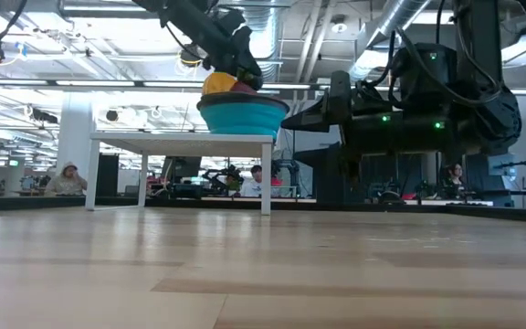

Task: Pick & Place Fruit
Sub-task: Put the black mangosteen into the blue strainer bowl, then put the black knife on the shelf

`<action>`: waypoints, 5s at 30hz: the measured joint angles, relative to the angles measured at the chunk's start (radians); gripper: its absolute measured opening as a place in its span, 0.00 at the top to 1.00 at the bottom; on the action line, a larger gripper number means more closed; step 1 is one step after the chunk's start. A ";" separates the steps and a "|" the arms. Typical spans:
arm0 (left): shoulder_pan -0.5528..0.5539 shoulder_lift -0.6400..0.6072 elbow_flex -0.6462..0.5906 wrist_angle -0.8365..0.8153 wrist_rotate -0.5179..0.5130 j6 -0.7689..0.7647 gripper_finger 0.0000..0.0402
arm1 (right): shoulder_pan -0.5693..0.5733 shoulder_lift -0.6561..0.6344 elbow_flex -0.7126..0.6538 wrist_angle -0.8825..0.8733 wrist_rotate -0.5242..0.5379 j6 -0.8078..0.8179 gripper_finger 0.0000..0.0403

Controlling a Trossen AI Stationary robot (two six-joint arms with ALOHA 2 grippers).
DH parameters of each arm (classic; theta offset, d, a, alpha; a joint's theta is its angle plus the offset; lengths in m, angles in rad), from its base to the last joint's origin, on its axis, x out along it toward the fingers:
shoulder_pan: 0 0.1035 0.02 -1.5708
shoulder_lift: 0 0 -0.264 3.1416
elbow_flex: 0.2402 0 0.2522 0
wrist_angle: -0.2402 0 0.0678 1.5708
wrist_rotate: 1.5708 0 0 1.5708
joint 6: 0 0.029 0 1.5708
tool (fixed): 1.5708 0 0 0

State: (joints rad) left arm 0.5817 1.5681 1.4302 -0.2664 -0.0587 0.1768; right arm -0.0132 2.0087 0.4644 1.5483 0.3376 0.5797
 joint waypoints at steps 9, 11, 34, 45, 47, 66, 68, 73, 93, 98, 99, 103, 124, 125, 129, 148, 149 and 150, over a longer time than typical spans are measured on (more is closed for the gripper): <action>-0.007 -0.001 -0.003 -0.009 0.000 -0.031 0.31 | 0.001 0.000 0.000 0.000 -0.001 0.005 0.19; -0.013 -0.001 -0.003 -0.015 0.000 -0.034 0.31 | 0.005 0.000 0.000 0.000 -0.003 0.005 0.19; -0.027 -0.001 -0.003 -0.015 0.002 -0.127 0.31 | 0.025 0.000 0.000 0.001 -0.004 0.005 0.19; -0.028 -0.001 -0.003 -0.016 -0.001 -0.125 0.24 | 0.026 0.000 0.000 0.001 -0.004 0.006 0.19; -0.028 -0.001 -0.003 -0.018 -0.001 -0.125 0.21 | 0.026 0.000 0.000 0.001 -0.004 0.006 0.19; -0.166 -0.170 -0.004 -0.035 0.001 -0.030 0.18 | 0.017 -0.077 -0.131 0.018 -0.049 0.037 0.19; -0.214 -0.203 -0.003 -0.046 0.003 -0.014 0.20 | 0.017 -0.143 -0.189 0.019 -0.052 0.018 0.19; -0.322 -0.257 -0.006 -0.104 0.003 0.002 0.24 | 0.018 -0.374 -0.329 0.019 -0.131 -0.059 0.23; -0.467 -0.666 -0.806 0.432 -0.115 -0.242 0.36 | -0.264 -1.347 -0.423 -0.834 -0.555 -0.242 0.99; -0.463 -0.812 -0.973 0.531 -0.114 -0.272 0.40 | -0.262 -1.592 -0.424 -1.087 -0.537 -0.263 0.96; -0.463 -0.837 -0.999 0.542 -0.114 -0.272 0.40 | -0.261 -1.644 -0.424 -1.127 -0.526 -0.265 0.96; -0.463 -0.945 -1.093 0.564 -0.114 -0.272 0.43 | -0.254 -1.845 -0.423 -1.302 -0.491 -0.276 0.97; -0.459 -1.239 -1.302 0.582 -0.065 -0.290 0.58 | -0.137 -1.952 -0.414 -1.469 -0.330 -0.321 1.00; -0.459 -1.239 -1.307 0.582 -0.065 -0.291 0.58 | -0.111 -1.933 -0.411 -1.466 -0.298 -0.312 1.00; -0.459 -1.238 -1.319 0.583 -0.066 -0.291 0.59 | 0.026 -1.778 -0.378 -1.452 -0.145 -0.258 1.00; -0.459 -1.238 -1.320 0.598 -0.066 -0.290 0.59 | 0.401 -0.827 0.266 -2.270 -0.236 0.448 0.99; -0.459 -1.238 -1.320 0.598 -0.066 -0.290 0.59 | 0.400 -0.797 0.295 -2.322 -0.287 0.499 0.98; -0.459 -1.238 -1.320 0.598 -0.066 -0.290 0.59 | 0.405 -0.772 0.318 -2.364 -0.329 0.541 0.96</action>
State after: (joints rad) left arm 0.1228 0.3298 0.1101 0.3317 -0.1249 -0.1135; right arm 0.3914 1.2362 0.7827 -0.8155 0.0085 1.1204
